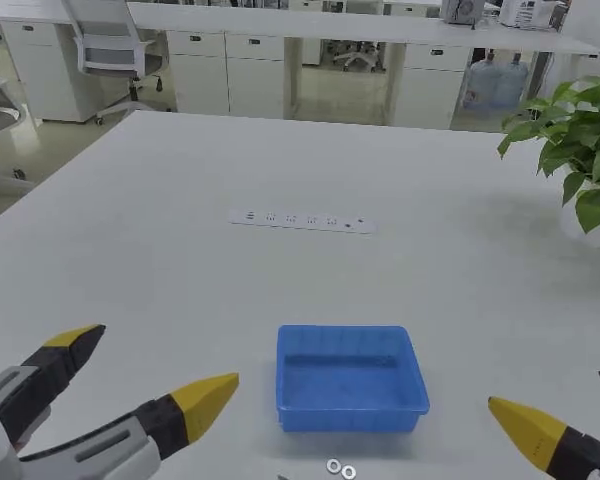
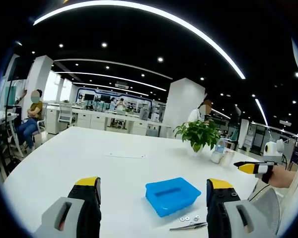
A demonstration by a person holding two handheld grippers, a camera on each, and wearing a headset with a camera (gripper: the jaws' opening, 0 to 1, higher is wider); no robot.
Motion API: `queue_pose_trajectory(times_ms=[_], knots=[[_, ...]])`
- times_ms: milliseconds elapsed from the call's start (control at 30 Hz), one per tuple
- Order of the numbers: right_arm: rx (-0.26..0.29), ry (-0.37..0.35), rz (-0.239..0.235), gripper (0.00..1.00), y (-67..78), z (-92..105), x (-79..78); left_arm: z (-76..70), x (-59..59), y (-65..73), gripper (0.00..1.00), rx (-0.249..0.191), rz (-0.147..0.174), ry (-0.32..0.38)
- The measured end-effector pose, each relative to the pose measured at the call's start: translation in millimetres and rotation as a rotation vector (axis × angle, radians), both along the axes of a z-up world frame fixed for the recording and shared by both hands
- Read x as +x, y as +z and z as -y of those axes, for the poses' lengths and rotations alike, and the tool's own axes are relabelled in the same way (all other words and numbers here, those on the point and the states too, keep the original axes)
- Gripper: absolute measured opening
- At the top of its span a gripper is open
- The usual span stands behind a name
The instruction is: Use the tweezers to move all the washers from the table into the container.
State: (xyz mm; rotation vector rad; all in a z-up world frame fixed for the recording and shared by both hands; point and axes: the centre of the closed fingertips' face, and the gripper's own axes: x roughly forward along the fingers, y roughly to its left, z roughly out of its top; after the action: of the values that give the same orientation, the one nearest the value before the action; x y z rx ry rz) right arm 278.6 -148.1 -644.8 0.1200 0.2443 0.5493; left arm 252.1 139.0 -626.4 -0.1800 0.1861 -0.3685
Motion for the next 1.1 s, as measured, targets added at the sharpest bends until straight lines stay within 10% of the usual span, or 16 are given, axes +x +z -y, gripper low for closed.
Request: queue_pose_trajectory(times_ms=[1100], knots=[[-0.011, 0.002, -0.010, 0.78, -2.4, -0.6, -1.7, 5.7, -0.3, -3.2, 0.89, 0.005, -0.015, -0.026]])
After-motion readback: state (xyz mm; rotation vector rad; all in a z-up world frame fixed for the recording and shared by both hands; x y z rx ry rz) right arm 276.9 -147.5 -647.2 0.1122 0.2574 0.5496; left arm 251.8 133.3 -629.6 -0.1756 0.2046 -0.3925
